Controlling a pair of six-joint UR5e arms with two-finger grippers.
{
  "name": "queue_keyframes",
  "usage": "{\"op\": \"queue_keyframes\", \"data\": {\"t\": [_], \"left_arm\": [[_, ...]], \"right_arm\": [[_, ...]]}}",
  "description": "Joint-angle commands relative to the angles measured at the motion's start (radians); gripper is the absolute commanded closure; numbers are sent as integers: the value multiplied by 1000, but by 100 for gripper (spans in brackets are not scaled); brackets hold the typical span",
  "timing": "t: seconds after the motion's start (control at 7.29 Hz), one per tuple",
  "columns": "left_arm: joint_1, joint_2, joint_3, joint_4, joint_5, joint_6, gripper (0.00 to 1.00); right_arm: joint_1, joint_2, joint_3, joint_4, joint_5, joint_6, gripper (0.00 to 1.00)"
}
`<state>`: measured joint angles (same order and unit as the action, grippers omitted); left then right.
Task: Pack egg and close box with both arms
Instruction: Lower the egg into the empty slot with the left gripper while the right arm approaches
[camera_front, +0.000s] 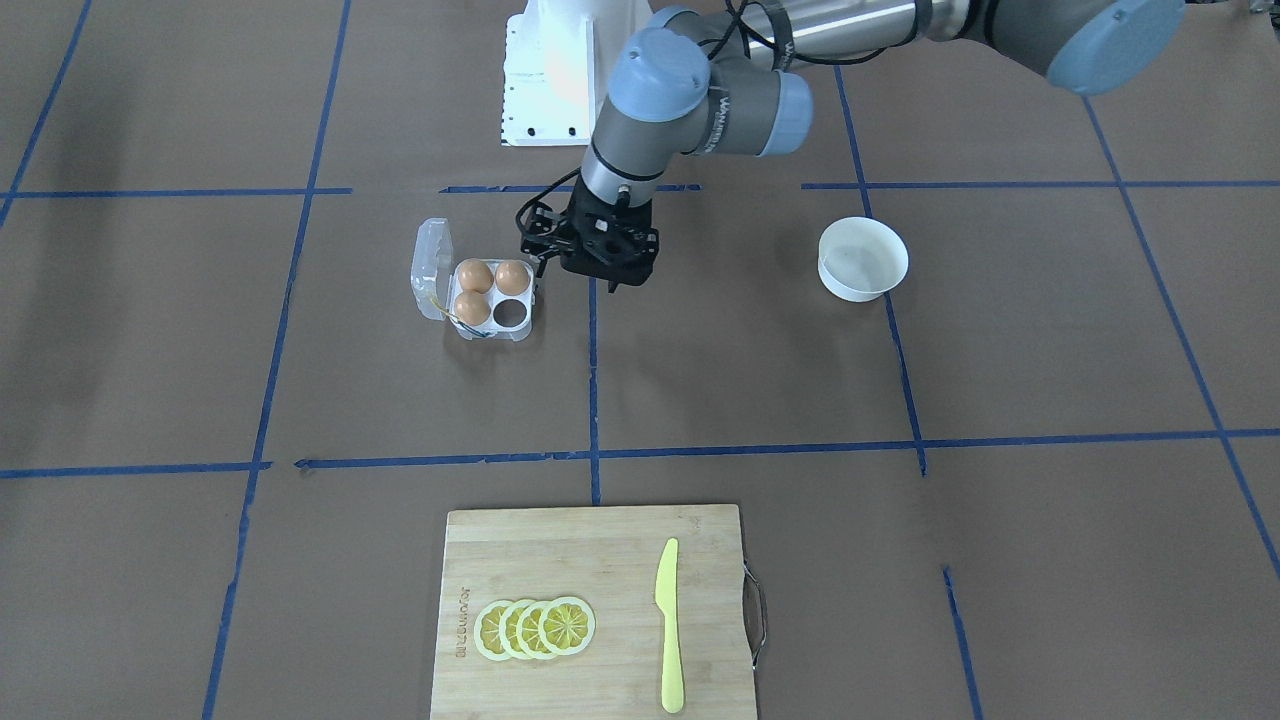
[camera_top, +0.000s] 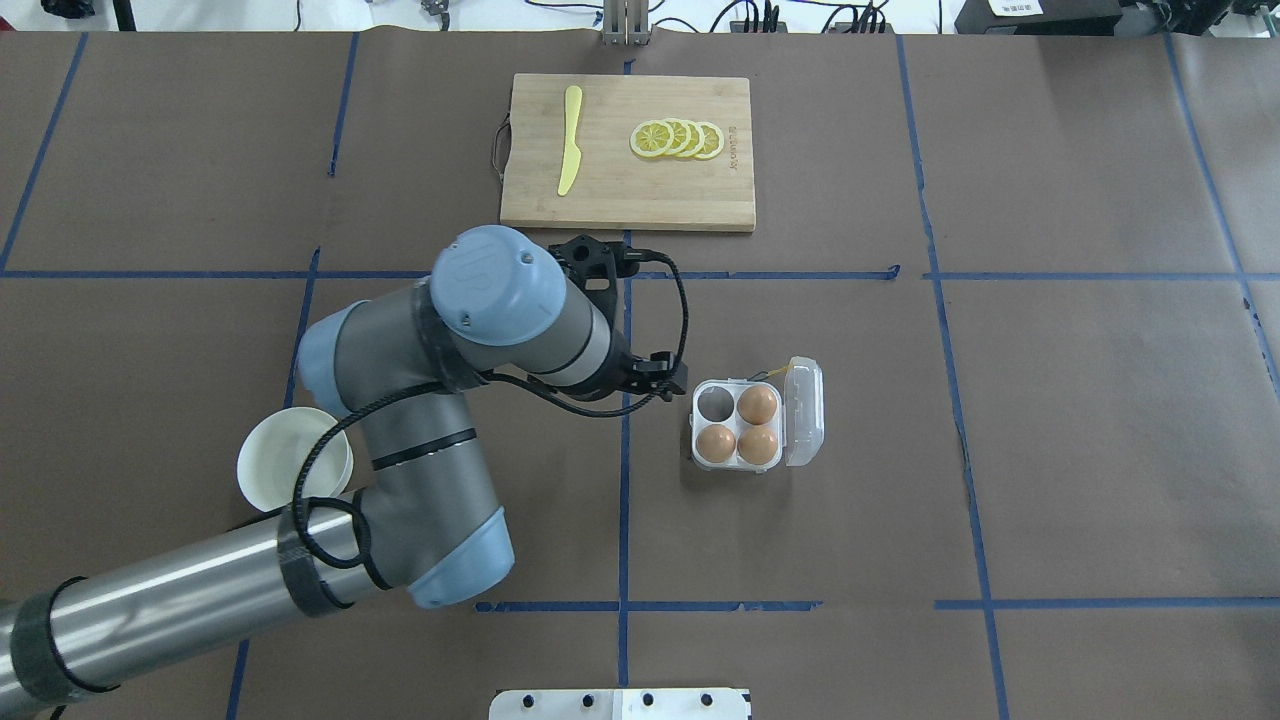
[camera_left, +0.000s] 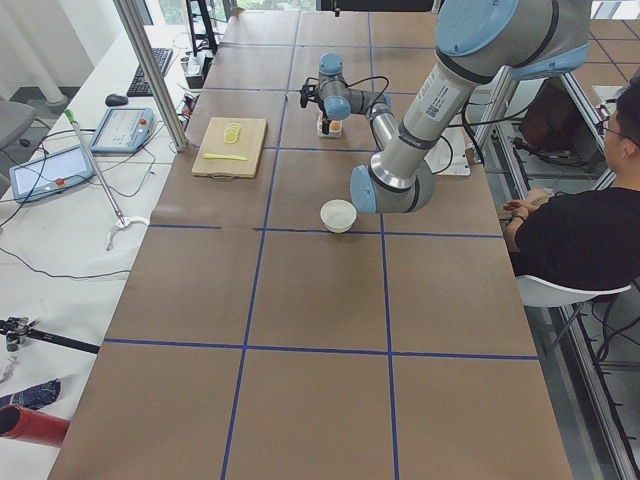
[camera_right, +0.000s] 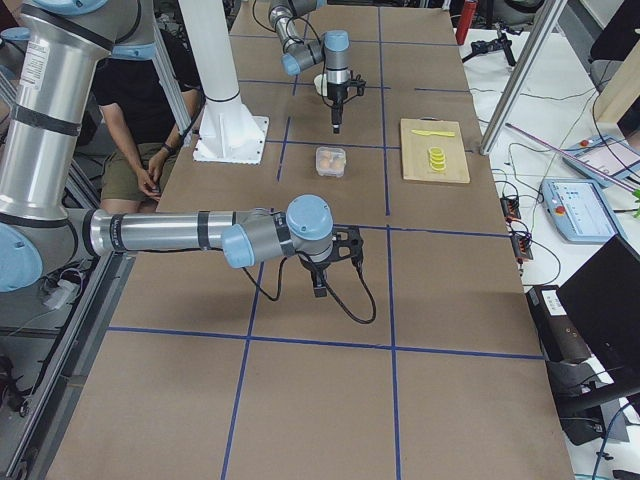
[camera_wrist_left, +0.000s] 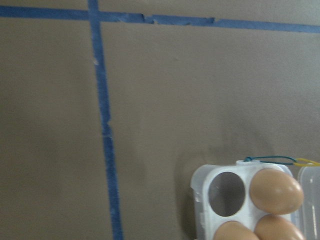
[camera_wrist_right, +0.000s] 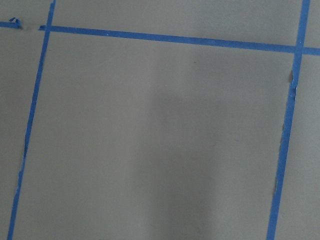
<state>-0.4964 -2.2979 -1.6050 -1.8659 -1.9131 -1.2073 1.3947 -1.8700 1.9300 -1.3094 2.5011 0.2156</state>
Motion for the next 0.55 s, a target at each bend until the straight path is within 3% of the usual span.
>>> {"op": "queue_keyframes", "data": {"t": [0.0, 0.14, 0.27, 0.41], "left_arm": [[-69, 104, -116, 89, -18, 163, 7], [-105, 174, -204, 124, -27, 219, 7], [-152, 258, -284, 126, -49, 280, 7], [-238, 312, -312, 128, -93, 346, 7]], "right_arm": [[-147, 64, 1, 97, -13, 255, 0], [-254, 127, 0, 196, -55, 486, 0], [-386, 196, 1, 279, -162, 724, 0], [-528, 292, 1, 291, -279, 889, 0]]}}
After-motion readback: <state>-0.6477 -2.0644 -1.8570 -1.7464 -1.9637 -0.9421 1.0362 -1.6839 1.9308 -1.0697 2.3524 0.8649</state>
